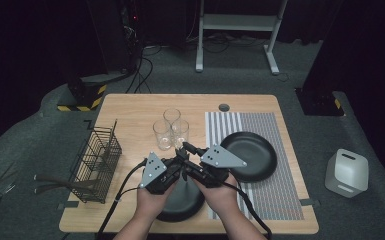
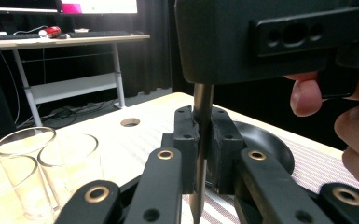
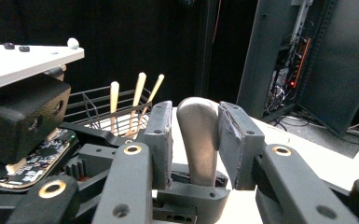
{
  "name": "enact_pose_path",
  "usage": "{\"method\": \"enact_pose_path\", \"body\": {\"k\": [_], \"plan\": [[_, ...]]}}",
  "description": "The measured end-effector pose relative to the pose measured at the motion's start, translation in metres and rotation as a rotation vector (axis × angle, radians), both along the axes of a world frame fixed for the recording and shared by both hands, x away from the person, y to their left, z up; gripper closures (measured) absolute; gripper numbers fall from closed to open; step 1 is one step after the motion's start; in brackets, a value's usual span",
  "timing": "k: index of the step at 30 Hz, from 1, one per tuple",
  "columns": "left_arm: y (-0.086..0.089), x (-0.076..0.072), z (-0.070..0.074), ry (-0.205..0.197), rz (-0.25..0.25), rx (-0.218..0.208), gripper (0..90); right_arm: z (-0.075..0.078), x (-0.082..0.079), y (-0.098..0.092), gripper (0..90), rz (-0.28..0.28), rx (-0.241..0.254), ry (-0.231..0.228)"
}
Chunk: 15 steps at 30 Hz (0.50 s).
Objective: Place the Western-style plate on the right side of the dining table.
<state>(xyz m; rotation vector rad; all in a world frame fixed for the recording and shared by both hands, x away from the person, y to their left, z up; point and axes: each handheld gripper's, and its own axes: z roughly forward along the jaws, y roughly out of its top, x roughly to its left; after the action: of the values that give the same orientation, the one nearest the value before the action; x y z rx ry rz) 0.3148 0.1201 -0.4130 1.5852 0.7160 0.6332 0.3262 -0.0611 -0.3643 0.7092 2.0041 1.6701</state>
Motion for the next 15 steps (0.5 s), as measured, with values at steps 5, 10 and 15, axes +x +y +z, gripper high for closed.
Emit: {"method": "enact_pose_path", "body": {"k": [5, 10, 15], "plan": [[-0.0003, -0.0008, 0.0004, -0.002, 0.000, -0.003, 83.3, 0.0004, -0.0007, -0.0001, 69.6, -0.004, -0.003, -0.012], [-0.0006, -0.0011, 0.0016, -0.004, 0.000, 0.000, 83.3, 0.0009, -0.0006, -0.0010, 68.7, -0.005, -0.004, -0.011], [-0.0015, -0.0012, 0.0024, -0.002, -0.007, -0.001, 83.3, 0.0010, -0.0002, -0.0021, 67.4, -0.012, -0.002, -0.010]]}}
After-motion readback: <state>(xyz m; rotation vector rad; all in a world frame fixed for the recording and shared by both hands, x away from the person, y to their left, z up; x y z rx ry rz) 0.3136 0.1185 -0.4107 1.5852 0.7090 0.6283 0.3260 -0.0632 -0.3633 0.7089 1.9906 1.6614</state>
